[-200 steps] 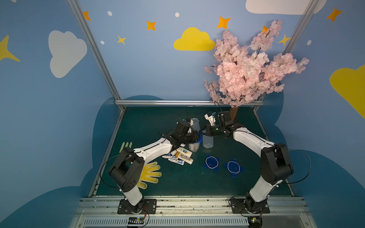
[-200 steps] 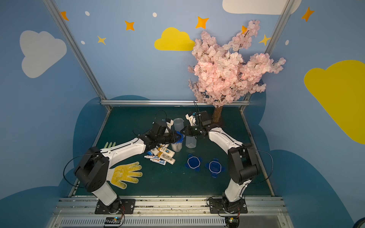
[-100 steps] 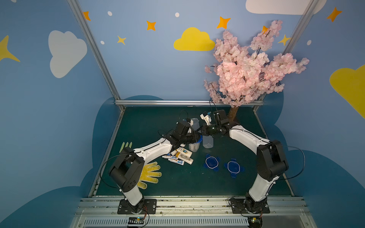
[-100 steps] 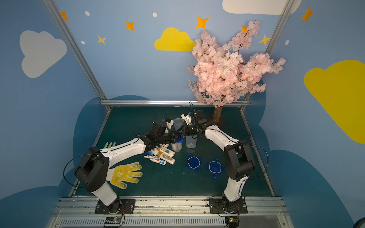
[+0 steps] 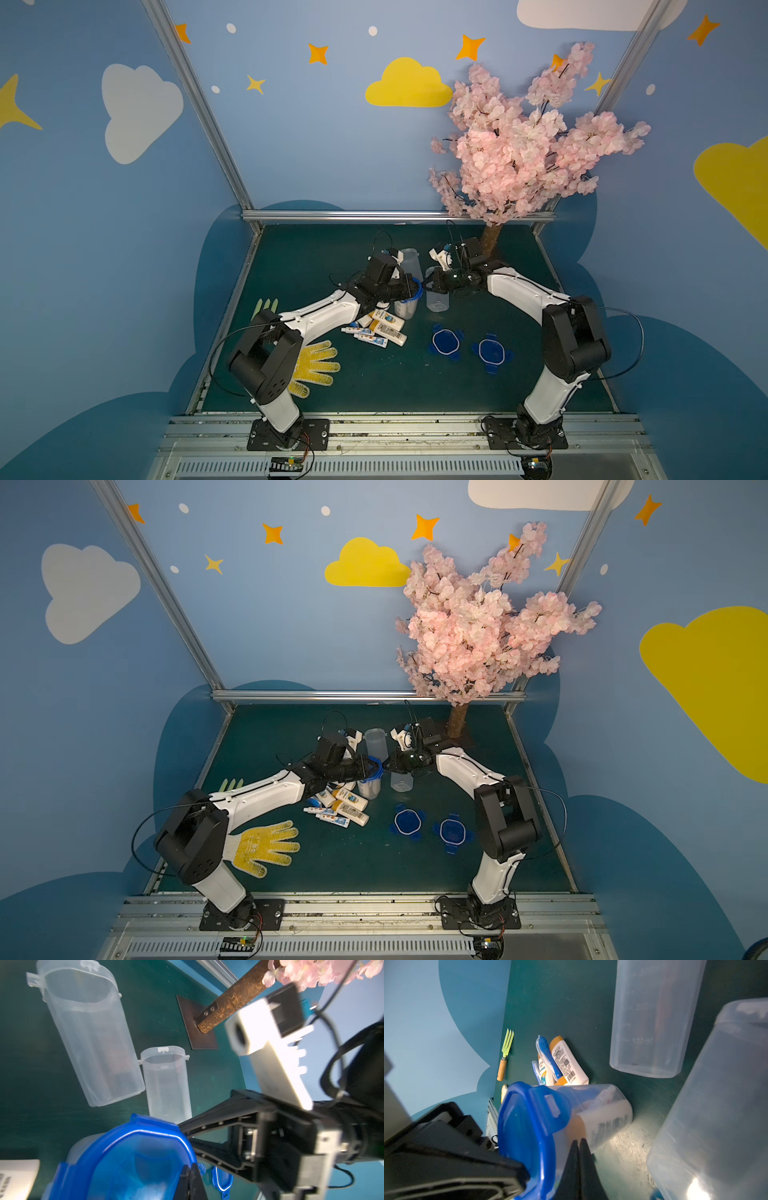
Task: Take out toiletry kits
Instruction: Adjust the container at the center of the board.
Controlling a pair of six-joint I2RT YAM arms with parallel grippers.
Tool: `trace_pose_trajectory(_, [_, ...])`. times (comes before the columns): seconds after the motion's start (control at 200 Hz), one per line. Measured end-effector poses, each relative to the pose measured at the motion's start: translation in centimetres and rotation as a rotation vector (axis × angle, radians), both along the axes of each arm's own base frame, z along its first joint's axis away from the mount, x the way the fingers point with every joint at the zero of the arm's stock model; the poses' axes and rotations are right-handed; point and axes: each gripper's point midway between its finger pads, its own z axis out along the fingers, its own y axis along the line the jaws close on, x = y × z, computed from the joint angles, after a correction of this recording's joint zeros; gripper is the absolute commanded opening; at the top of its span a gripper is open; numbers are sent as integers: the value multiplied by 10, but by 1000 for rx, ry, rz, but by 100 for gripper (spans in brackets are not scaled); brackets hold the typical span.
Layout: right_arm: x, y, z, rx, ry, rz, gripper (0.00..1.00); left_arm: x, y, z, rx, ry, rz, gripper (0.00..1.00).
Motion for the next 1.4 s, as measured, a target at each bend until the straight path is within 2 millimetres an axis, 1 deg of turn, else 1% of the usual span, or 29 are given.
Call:
trace_pose_trajectory(0.11, [6, 6, -4, 1, 10, -1, 0, 1, 2, 0, 0, 0, 4, 2])
trace_pose_trajectory(0.295, [20, 19, 10, 35, -26, 11, 0, 4, 1, -1, -5, -9, 9, 2])
trace_pose_trajectory(0.426, [20, 20, 10, 39, -29, 19, 9, 6, 2, -1, -7, -10, 13, 2])
trace_pose_trajectory(0.491, [19, 17, 9, 43, -37, 18, 12, 6, 2, -2, -10, -9, 13, 2])
trace_pose_trajectory(0.591, [7, 1, 6, 56, -27, 2, 19, 5, 3, -2, -15, -11, 13, 2])
trace_pose_trajectory(0.671, [-10, -12, 10, 83, -27, -7, 29, 5, 3, -3, -21, -12, 11, 2])
trace_pose_trajectory(0.721, [-18, -19, 14, 109, -41, -14, 33, 5, 3, -3, -25, -13, 11, 2])
trace_pose_trajectory(0.786, [-27, -22, 20, 145, -62, -12, 37, 5, 3, -3, -32, -11, 10, 2])
trace_pose_trajectory(0.906, [-38, -20, 28, 217, -97, 5, 47, 5, 3, -4, -42, -11, 12, 2])
trace_pose_trajectory(1.011, [-45, -16, 29, 268, -100, 15, 48, 5, 3, -4, -46, -13, 13, 2])
trace_pose_trajectory(1.121, [-48, -13, 30, 294, -96, 17, 51, 5, 3, -4, -49, -14, 13, 2])
trace_pose_trajectory(1.282, [-44, -8, 36, 345, -104, 24, 51, 5, 3, -4, -51, -14, 15, 2])
trace_pose_trajectory(1.402, [-40, -4, 31, 370, -73, 22, 51, 5, 3, -4, -56, -17, 17, 2])
